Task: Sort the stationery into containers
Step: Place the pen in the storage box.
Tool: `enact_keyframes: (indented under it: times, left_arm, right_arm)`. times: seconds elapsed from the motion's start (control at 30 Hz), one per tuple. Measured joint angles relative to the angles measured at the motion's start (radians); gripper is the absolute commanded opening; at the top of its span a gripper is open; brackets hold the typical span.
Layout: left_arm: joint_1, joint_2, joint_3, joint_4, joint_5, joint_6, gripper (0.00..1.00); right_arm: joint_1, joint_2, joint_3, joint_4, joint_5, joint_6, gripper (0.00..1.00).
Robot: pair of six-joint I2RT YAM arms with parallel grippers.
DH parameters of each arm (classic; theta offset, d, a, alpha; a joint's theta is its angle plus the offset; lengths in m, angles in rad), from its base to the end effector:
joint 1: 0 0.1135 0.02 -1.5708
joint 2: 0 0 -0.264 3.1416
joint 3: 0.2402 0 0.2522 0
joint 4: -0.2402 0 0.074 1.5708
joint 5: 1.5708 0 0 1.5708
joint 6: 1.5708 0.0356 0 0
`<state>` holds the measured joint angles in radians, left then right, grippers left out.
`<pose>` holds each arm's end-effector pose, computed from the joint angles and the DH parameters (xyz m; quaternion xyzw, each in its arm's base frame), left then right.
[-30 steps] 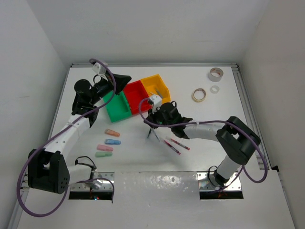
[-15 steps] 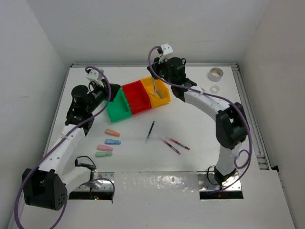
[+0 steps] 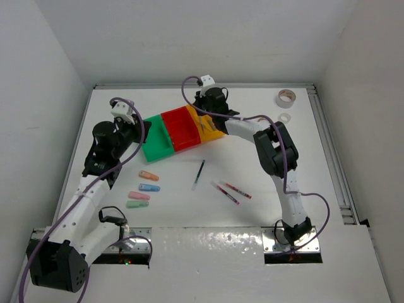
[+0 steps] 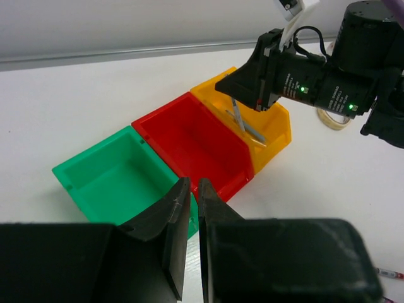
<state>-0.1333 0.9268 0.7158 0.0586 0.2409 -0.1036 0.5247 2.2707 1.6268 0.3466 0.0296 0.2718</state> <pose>0.2178 -0.0378 0.3155 0.0894 0.7521 -0.1669 0.6312 0.4564 0.2630 0.1843 -0.0927 0.7986 0.2196 0.5526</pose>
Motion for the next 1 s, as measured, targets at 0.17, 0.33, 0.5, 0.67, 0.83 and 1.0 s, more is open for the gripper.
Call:
enact_keyframes:
  times: [0.17, 0.33, 0.5, 0.67, 0.83, 1.0]
  left_arm:
    - [0.005, -0.006, -0.013, -0.002, -0.02, 0.009, 0.09]
    - [0.011, -0.006, -0.014, 0.003, -0.035, 0.021, 0.09]
    - [0.012, 0.001, -0.014, 0.01, -0.04, 0.024, 0.09]
    - [0.018, 0.013, -0.014, 0.026, -0.042, 0.025, 0.09]
    - [0.019, 0.018, -0.014, 0.034, -0.045, 0.029, 0.1]
    - [0.022, 0.019, -0.014, 0.048, -0.047, 0.036, 0.1]
  right_arm:
    - [0.0, 0.006, 0.025, 0.016, 0.005, -0.024, 0.0]
    - [0.0, 0.007, 0.016, 0.019, 0.016, -0.067, 0.0]
    - [0.0, 0.007, -0.016, 0.013, 0.023, -0.09, 0.14]
    - [0.0, 0.009, -0.026, 0.012, 0.023, -0.096, 0.33]
    - [0.0, 0.009, -0.05, 0.038, 0.026, -0.094, 0.4]
    - [0.0, -0.005, -0.085, 0.049, 0.04, -0.093, 0.38]
